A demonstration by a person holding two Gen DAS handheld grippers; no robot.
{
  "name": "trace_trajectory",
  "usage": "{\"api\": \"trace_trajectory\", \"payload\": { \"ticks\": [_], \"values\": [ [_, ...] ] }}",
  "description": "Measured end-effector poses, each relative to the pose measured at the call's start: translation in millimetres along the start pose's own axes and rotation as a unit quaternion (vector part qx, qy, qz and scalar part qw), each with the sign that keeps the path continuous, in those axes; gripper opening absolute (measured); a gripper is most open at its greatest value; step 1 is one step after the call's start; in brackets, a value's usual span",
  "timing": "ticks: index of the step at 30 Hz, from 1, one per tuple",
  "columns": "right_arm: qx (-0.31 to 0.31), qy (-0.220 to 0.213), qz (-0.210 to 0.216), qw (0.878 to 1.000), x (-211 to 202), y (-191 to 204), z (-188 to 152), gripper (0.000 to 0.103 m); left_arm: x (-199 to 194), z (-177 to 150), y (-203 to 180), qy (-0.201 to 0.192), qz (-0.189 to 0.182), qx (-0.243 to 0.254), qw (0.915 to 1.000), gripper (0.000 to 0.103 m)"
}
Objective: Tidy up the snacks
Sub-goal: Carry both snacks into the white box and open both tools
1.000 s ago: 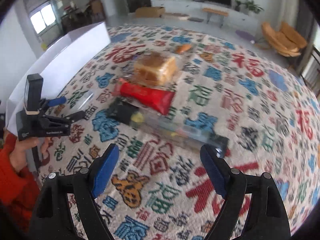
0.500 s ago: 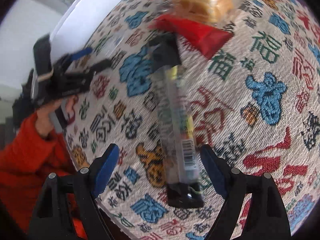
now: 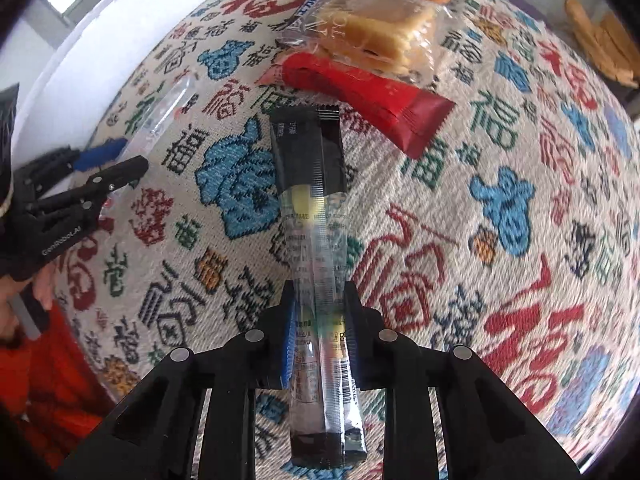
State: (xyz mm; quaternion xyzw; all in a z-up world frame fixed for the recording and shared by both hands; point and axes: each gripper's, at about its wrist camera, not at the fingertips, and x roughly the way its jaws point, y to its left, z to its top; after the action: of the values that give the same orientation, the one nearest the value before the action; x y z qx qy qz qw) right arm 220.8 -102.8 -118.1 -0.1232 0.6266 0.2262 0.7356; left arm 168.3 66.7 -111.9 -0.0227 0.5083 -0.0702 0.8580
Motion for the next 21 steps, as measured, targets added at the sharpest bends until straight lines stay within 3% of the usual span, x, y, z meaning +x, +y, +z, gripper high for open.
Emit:
{"api": "trace_trajectory", "payload": {
  "ticks": [2,5,10,14,21],
  "values": [
    [0.010,-0.017,0.008,1.000,-14,-1,-11,0.022,-16,-10,4,-0.022,-0.035,-0.034,0.9986,0.018],
    [0.048,-0.052,0.062,0.996,-39,-7,-28,0.022,-37,-27,8,-0.043,-0.072,-0.073,0.9938,0.018],
    [0.100,-0.053,0.109,0.988,-43,-17,-34,0.022,-76,-34,14,-0.071,-0.104,-0.093,0.9877,0.018],
    [0.102,-0.102,0.155,0.977,-80,0,-12,0.022,-118,-28,37,-0.105,-0.144,-0.136,0.9745,0.018],
    [0.031,-0.195,0.203,0.959,-161,86,50,0.022,-209,-27,90,-0.196,-0.153,-0.174,0.9529,0.018]
  ]
}}
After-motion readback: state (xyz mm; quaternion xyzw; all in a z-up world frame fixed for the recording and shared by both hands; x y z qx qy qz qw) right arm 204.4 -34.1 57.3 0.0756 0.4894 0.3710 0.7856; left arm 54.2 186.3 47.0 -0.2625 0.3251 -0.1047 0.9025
